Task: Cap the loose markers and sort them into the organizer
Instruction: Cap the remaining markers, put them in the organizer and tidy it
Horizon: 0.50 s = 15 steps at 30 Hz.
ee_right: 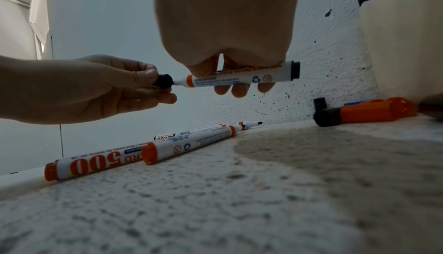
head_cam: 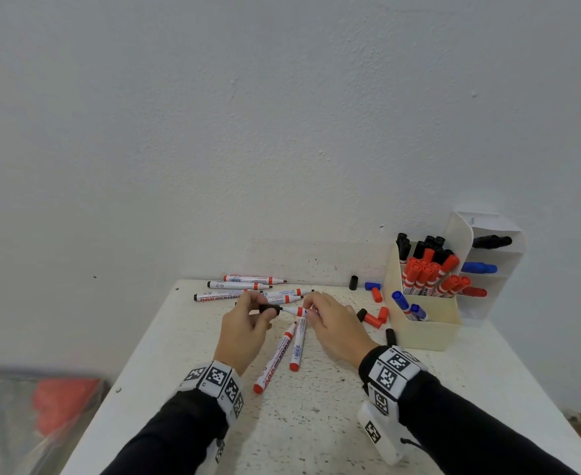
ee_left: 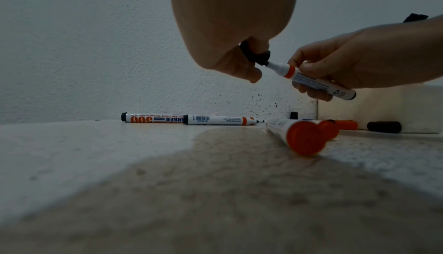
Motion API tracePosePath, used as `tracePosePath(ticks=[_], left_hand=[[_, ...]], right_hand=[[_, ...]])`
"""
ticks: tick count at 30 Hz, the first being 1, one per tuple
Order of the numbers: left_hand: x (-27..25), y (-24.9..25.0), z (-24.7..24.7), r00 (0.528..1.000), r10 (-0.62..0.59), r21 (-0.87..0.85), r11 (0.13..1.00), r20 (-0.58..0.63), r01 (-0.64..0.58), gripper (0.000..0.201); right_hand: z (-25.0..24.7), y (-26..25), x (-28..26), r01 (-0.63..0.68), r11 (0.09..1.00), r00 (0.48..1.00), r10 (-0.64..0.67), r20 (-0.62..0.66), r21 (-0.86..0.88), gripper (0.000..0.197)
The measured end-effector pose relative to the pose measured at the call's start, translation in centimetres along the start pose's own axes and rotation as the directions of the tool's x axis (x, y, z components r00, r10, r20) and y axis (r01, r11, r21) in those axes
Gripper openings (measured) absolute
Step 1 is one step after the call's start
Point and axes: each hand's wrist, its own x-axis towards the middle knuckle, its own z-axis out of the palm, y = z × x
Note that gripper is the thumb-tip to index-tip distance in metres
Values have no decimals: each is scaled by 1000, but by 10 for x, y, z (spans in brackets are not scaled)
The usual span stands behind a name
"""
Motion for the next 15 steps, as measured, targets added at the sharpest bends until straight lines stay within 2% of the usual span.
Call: tracePosePath(ticks=[5, 9, 12, 15], left_hand=[[1, -3, -1, 999, 30, 66, 997, 23, -31, 23], [1, -4, 0, 997, 73, 118, 990, 31, -76, 19], [1, -5, -2, 999, 33, 83, 996, 27, -35, 23], [1, -3, -3, 999, 29, 82, 996, 23, -31, 21]], right_hand=[[1, 3, 0, 19, 999, 1000, -18, -22, 30, 20], [0, 4, -1, 36, 999, 999, -36, -2, -18, 20], [-1, 4, -2, 32, 999, 999, -33, 25, 27, 18], [-2, 6, -2, 25, 1000, 1000, -25, -8, 13, 21]])
